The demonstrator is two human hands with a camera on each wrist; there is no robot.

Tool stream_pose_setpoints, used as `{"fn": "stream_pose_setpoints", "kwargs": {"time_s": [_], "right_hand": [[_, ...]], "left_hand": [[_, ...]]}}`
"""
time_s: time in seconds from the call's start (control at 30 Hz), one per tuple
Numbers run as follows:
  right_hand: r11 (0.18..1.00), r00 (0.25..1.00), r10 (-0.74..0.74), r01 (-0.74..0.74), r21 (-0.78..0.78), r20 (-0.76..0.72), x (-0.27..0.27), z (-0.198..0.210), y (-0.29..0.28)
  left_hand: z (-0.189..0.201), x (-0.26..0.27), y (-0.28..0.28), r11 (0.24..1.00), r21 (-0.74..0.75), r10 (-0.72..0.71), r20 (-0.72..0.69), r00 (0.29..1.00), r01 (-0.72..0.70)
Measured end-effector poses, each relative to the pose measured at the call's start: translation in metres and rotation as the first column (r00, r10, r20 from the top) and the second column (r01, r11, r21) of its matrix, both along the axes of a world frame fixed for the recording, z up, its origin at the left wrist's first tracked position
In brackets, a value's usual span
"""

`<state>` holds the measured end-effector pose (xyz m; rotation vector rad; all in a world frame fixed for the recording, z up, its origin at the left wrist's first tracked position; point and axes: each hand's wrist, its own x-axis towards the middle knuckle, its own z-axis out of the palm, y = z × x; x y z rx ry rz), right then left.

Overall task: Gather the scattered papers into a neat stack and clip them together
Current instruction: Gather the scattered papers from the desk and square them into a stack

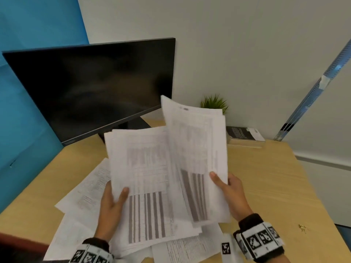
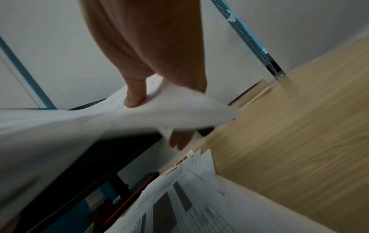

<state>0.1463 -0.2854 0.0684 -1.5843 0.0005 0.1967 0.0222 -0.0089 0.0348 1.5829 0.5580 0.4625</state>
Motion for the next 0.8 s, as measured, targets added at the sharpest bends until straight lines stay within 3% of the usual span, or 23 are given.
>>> {"fn": "stream_pose_setpoints", "kwargs": {"time_s": [0.13, 0.23, 0.37, 0.47, 0.53, 0.67, 0.8], "right_hand": [[1.0, 0.998, 0.015, -0.017, 0.025, 0.066, -0.017, -0.01, 0.016], [0.995, 0.989, -0.095, 0.091, 0.043, 0.117, -0.02, -0.01, 0.016], [0.99, 0.983, -0.118, 0.106, 0.089, 0.138, -0.021, -0.007, 0.004], [0.995, 0.995, 0.02, -0.029, 0.092, 0.093, -0.023, -0.002, -0.003], [0.995, 0.99, 0.068, -0.077, 0.068, 0.121, -0.026, -0.003, -0.005], [0.99, 0.977, -0.056, 0.028, 0.138, 0.206, -0.028, -0.005, -0.007], [0.99, 0.973, -0.13, 0.115, 0.087, 0.191, -0.026, -0.018, -0.009]], "left_hand": [[0.03, 0.017, -0.037, 0.979, -0.126, -0.138, 0.154, 0.978, 0.158], [0.033, 0.024, -0.051, 0.955, -0.064, -0.278, 0.138, 0.95, 0.289], [0.03, 0.031, -0.056, 0.969, 0.003, -0.246, 0.131, 0.96, 0.248], [0.03, 0.031, -0.06, 0.966, -0.055, -0.24, 0.176, 0.955, 0.253], [0.031, 0.032, -0.065, 0.953, -0.01, -0.295, 0.199, 0.935, 0.303], [0.033, 0.038, -0.083, 0.924, 0.153, -0.377, 0.202, 0.904, 0.351], [0.025, 0.044, -0.093, 0.899, 0.184, -0.429, 0.187, 0.884, 0.397]]}}
